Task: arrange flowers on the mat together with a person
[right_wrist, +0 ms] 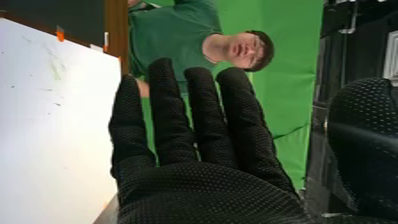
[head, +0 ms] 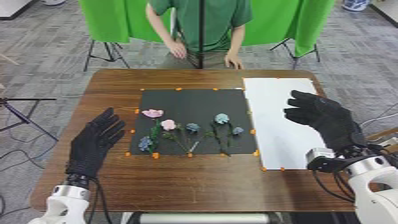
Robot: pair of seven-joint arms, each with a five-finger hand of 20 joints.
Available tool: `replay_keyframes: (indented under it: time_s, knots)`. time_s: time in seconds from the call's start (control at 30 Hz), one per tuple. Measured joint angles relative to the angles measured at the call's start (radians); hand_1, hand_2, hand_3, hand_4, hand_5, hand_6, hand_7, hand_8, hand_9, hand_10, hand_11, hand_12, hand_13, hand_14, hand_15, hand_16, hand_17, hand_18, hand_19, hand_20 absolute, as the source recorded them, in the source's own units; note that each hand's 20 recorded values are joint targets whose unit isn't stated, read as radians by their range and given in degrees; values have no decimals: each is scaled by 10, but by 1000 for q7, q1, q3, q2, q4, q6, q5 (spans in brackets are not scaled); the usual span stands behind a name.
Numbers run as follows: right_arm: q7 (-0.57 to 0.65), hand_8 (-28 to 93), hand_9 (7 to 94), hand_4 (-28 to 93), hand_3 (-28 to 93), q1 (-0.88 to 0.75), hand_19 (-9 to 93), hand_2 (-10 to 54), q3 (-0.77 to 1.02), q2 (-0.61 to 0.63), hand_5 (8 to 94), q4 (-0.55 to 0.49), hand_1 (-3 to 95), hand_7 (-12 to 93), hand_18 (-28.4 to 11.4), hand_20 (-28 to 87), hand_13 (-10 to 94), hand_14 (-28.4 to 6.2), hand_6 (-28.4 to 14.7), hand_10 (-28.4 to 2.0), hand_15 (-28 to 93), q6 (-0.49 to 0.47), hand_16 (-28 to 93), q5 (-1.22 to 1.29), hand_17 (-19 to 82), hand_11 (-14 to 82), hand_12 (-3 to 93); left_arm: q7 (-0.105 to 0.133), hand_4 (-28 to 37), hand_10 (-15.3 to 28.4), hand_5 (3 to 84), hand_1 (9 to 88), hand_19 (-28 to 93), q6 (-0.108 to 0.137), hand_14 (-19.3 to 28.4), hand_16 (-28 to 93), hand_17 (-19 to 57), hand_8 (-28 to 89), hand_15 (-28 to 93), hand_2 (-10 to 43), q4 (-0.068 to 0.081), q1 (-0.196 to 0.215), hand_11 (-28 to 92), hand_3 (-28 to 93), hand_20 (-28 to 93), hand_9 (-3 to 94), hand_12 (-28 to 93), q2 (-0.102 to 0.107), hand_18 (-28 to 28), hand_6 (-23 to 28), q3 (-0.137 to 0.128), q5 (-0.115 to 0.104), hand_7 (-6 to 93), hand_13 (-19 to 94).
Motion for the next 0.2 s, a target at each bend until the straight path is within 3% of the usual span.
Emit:
replay_keyframes:
  time_s: [0.2]
  knots:
    - [-2, -99, 423, -259, 832, -8, 393, 36, 5, 6, 442, -2, 150, 143, -205, 232, 381, -139, -52, -133, 193, 2, 216, -3, 102, 123, 195, 0, -283, 122, 327, 240, 444, -1, 144, -16, -94, -99, 230, -23, 1, -2, 244, 701, 42, 247, 129, 5, 219, 45, 1, 0, 181, 234]
